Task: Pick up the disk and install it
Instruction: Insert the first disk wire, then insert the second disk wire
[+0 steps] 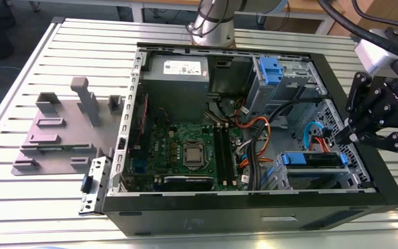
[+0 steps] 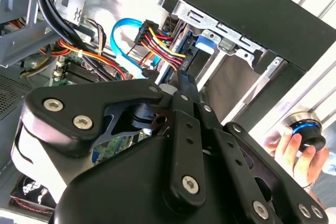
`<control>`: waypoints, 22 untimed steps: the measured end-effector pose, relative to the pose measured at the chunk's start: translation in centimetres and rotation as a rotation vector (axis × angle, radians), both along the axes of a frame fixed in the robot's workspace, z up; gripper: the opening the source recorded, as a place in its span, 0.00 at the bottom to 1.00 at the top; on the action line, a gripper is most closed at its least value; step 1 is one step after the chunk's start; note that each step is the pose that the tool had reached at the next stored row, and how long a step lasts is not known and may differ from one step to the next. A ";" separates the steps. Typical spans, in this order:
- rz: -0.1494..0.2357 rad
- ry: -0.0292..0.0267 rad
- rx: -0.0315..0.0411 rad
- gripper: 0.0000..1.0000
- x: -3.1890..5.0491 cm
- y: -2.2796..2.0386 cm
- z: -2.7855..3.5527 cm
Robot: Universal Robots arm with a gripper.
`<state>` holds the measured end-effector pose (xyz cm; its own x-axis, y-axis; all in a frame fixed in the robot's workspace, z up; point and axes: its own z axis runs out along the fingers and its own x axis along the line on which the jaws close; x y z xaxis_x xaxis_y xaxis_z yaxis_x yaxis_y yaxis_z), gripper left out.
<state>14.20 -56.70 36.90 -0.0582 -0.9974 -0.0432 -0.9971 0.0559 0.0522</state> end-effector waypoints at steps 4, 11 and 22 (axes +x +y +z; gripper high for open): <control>0.000 0.0000 0.0013 0.11 0.00 -0.03 0.04; 0.000 0.0000 0.0015 0.11 0.00 -0.03 0.04; 0.000 0.0000 0.0016 0.24 0.00 -0.03 0.04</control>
<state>14.20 -56.74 36.93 -0.0582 -0.9973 -0.0447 -0.9971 0.0558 0.0523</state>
